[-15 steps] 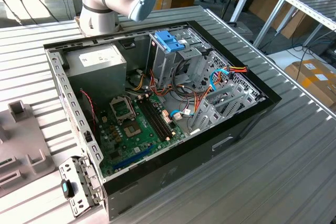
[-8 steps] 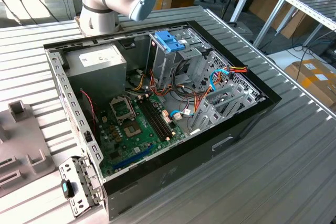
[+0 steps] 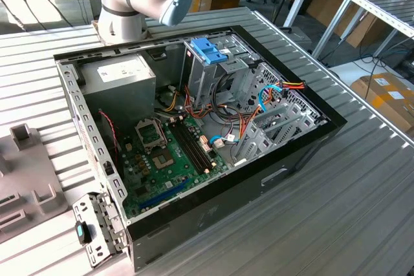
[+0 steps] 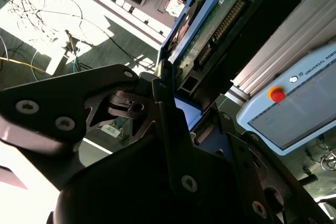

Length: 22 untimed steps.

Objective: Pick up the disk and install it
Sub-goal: 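Pick up the disk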

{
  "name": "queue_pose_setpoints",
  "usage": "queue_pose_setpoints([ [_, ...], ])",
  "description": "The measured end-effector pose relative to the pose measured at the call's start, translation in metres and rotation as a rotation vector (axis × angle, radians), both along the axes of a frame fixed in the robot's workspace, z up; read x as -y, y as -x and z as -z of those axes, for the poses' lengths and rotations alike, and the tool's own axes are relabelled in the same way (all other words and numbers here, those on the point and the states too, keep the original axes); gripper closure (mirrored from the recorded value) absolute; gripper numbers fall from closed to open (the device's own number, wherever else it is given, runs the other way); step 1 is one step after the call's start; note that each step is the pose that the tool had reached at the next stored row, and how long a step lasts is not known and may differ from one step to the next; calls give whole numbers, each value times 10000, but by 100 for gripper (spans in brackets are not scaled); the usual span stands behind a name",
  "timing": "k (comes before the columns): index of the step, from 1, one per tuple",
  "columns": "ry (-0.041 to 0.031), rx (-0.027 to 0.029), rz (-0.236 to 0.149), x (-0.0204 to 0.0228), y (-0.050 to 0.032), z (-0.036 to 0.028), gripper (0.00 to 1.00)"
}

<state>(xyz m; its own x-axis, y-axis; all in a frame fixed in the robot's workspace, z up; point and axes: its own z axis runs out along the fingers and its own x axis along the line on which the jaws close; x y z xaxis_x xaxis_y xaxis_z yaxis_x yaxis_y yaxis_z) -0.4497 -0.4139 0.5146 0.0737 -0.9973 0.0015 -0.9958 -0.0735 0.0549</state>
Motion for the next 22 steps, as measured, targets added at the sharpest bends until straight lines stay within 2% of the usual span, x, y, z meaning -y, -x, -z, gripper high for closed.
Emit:
queue_pose_setpoints([
  [22, -1, 1, 0, 150, 0, 1, 63],
])
